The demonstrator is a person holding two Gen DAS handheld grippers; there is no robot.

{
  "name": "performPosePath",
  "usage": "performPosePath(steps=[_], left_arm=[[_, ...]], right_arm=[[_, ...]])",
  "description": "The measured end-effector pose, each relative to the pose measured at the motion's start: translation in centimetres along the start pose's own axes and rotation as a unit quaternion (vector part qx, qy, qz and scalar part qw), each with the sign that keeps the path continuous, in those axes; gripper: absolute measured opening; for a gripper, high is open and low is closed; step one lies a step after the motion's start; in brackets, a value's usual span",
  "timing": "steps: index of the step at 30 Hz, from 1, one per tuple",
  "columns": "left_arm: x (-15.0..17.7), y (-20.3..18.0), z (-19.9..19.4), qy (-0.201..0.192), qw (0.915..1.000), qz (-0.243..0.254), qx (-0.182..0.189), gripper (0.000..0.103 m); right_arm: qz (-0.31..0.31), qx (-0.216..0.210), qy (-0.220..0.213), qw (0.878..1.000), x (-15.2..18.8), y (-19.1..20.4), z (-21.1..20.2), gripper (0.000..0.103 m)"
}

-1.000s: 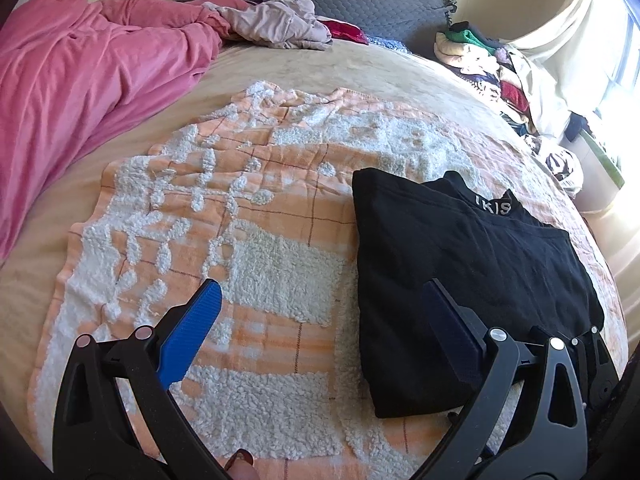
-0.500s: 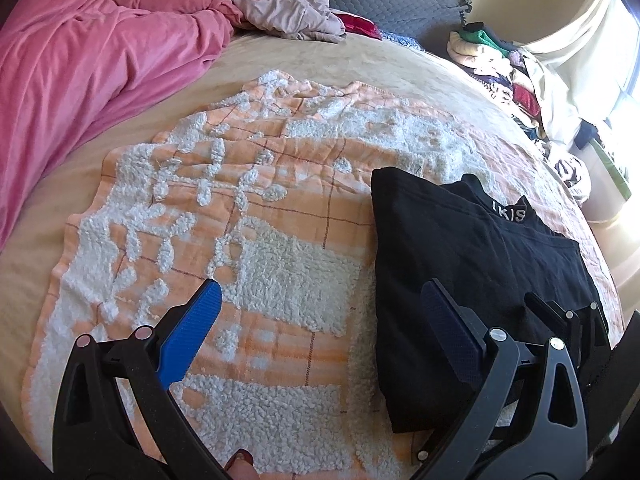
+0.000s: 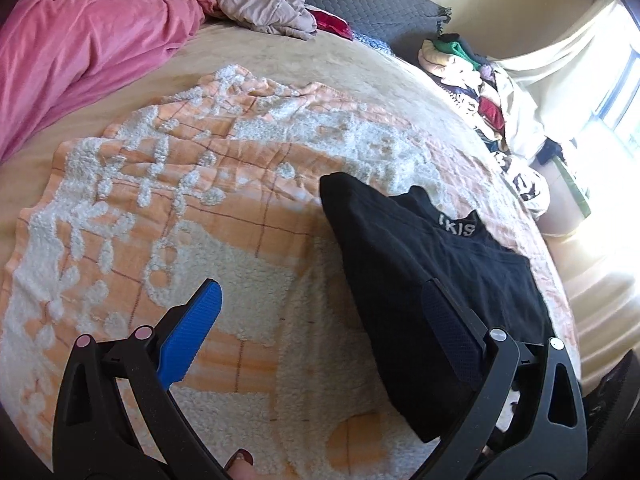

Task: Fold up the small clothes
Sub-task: 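Grasp the side edge of the black sweatshirt with both tools, then lift the gripped edge with both tools and fold it over the shirt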

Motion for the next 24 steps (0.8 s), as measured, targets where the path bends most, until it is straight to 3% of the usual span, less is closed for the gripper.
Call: performPosePath(steps=[8, 13, 20, 21, 23, 24], left_arm=[[-2.7, -2.8, 3.6, 0.013, 0.9966, -0.028, 0.076, 0.093], [-3.0, -5.4, 6.3, 0.043, 0.9844, -0.069, 0.156, 0.093], [-2.9, -11.0, 7.3, 0.048, 0.9803, -0.044, 0.187, 0.092], [-3.1, -12.0, 7.2, 0.045, 0.9802, -0.036, 0.189, 0.088], [-3.5, -13.5, 7.0, 0.040, 0.9806, -0.025, 0.190, 0.055], [-3.7, -14.3, 7.0, 0.038, 0.9800, -0.022, 0.194, 0.049]], right_arm=[[0.047, -0.011, -0.022, 0.999, -0.6, -2.5, -1.7, 0.018], [0.057, -0.009, -0.032, 0.998, -0.2, -3.8, -3.1, 0.017], [0.085, 0.003, -0.046, 0.995, 0.5, -6.4, -5.4, 0.016], [0.093, 0.004, -0.046, 0.995, 0.6, -6.9, -5.7, 0.016], [0.108, 0.007, -0.048, 0.993, 0.8, -7.7, -6.4, 0.016], [0.114, 0.010, -0.049, 0.992, 0.9, -8.2, -6.7, 0.016]])
Point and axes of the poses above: each gripper's, at about its wrist camera, not at the fingertips, and z roughly the way its jaws point, y to its left, x to its underside, the point moved 6 cm from there along z, roughly the way its jaws point, and after that the axes turned 12 degrees about z, right-handed, at the moved point
